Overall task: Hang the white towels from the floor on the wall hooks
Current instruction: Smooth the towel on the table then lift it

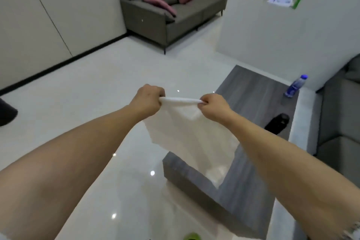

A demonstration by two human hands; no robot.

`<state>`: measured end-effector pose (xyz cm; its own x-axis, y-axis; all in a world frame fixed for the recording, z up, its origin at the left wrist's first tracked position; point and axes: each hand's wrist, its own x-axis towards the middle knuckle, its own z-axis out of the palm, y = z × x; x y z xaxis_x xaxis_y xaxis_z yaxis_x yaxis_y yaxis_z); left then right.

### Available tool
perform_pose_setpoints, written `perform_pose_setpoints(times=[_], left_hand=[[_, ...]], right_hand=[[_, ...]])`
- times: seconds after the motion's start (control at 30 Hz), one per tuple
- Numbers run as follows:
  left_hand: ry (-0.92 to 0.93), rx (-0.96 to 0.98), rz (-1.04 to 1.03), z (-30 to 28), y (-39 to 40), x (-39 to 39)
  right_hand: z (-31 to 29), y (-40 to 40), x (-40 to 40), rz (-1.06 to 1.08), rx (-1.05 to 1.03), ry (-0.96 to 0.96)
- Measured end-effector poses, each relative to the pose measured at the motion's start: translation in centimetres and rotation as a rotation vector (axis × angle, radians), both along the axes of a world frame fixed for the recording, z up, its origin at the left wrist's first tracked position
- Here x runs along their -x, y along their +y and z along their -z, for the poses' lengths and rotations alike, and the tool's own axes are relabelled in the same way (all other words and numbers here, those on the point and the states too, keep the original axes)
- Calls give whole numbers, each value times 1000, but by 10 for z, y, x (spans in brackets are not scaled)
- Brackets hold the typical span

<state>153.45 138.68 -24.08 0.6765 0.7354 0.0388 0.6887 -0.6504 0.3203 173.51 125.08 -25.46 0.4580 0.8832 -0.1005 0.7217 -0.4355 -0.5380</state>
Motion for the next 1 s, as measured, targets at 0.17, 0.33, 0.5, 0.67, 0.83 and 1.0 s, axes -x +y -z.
perform_pose_setpoints(times=[0.17, 0.33, 0.5, 0.67, 0.83, 1.0], left_hand=[[-142, -41, -137, -65, 49, 122], [-180, -144, -252, -111, 99, 270], [-196, -257, -378, -145, 143, 418], [-164, -284, -545, -163, 164, 559], [-127, -316, -753, -165, 177, 696], [-99, -288, -933, -159, 194, 814]], right_hand=[[-78, 71, 101, -272, -37, -89], [-128, 148, 237, -389, -144, -178], [-155, 219, 376, -457, -270, -220], [-172, 283, 512, -595, -326, -223], [-176, 350, 651, -819, -362, -201], [-171, 414, 783, -1002, -371, -119]])
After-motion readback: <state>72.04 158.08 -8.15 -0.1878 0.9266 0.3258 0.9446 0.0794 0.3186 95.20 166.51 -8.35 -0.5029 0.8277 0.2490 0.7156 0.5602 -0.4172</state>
